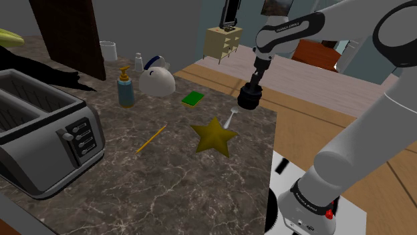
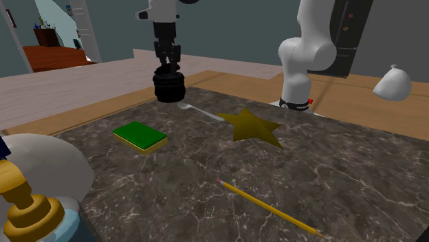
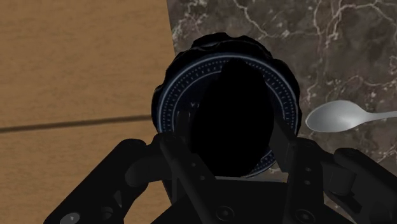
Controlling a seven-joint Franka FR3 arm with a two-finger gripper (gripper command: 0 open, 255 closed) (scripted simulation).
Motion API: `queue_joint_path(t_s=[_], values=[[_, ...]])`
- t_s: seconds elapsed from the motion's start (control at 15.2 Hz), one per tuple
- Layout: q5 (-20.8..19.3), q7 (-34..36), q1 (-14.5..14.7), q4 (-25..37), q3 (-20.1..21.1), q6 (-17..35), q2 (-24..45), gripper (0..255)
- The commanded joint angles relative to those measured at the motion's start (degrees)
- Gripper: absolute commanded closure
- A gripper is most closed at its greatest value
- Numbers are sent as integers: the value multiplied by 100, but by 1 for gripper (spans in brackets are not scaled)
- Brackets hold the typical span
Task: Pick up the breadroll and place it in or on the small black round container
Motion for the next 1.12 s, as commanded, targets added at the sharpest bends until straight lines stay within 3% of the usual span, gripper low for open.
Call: queue_joint_path(t_s=[0.0,0.4,0.46,0.79,1.06], values=[[3,7,2,-47,2,81,31,255],[3,7,2,-46,1,81,32,255],[3,7,2,-47,2,81,31,0],[3,7,2,-47,2,81,31,0],[-14,26,25,450,33,-636,-189,0]])
